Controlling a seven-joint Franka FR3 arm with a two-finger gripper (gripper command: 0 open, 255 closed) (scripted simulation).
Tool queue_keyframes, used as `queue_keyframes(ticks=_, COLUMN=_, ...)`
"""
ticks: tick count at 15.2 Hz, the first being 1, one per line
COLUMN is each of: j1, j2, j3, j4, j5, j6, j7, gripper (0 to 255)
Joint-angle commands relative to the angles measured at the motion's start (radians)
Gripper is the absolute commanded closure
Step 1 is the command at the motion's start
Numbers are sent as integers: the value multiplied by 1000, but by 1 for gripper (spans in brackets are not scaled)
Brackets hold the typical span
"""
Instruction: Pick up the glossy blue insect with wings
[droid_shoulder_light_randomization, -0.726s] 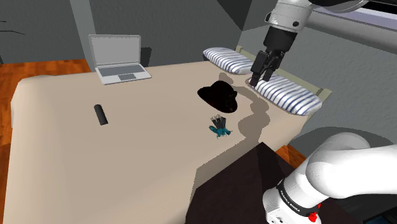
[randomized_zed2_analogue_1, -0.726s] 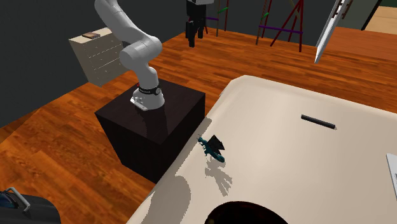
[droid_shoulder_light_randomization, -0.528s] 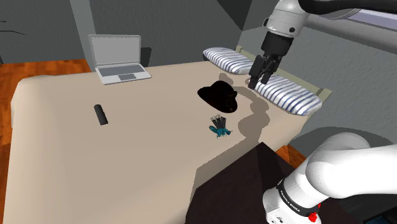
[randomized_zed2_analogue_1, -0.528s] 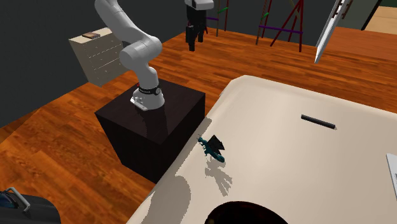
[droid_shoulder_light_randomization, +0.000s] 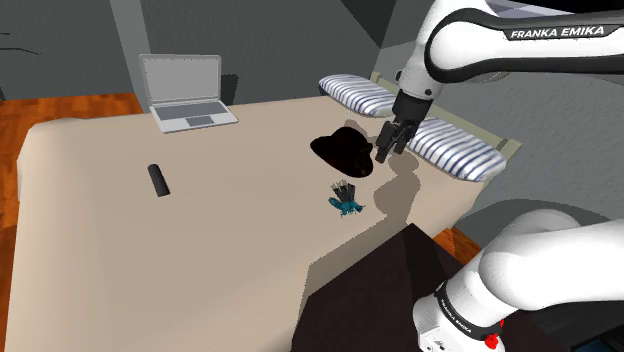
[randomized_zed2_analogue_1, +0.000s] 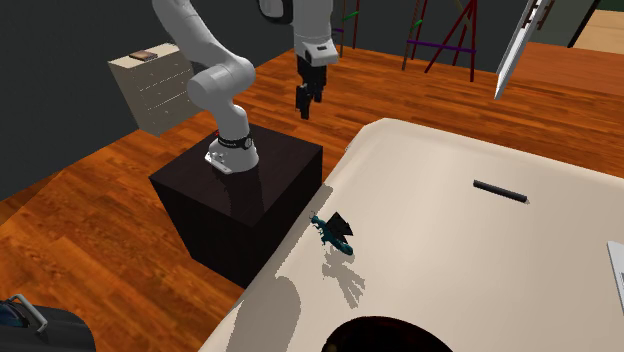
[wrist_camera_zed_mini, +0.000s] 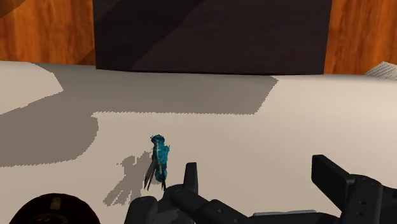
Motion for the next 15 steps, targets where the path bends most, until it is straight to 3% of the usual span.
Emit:
queue_keyframes(ticks=1, j1=-9, j2=45, j3=-14, j4=-31, j5=-8, j6=77, j7=-21, gripper=0)
queue_keyframes(ticks=8, j1=-36, j2=245, j3=-66, j4=-98, j5=-26, j6=343, j7=-95, gripper=0)
queue_keyframes(ticks=15, j1=-50, j2=517, j3=-119, j4=-85, j5=-8, j6=602, j7=-186, gripper=0)
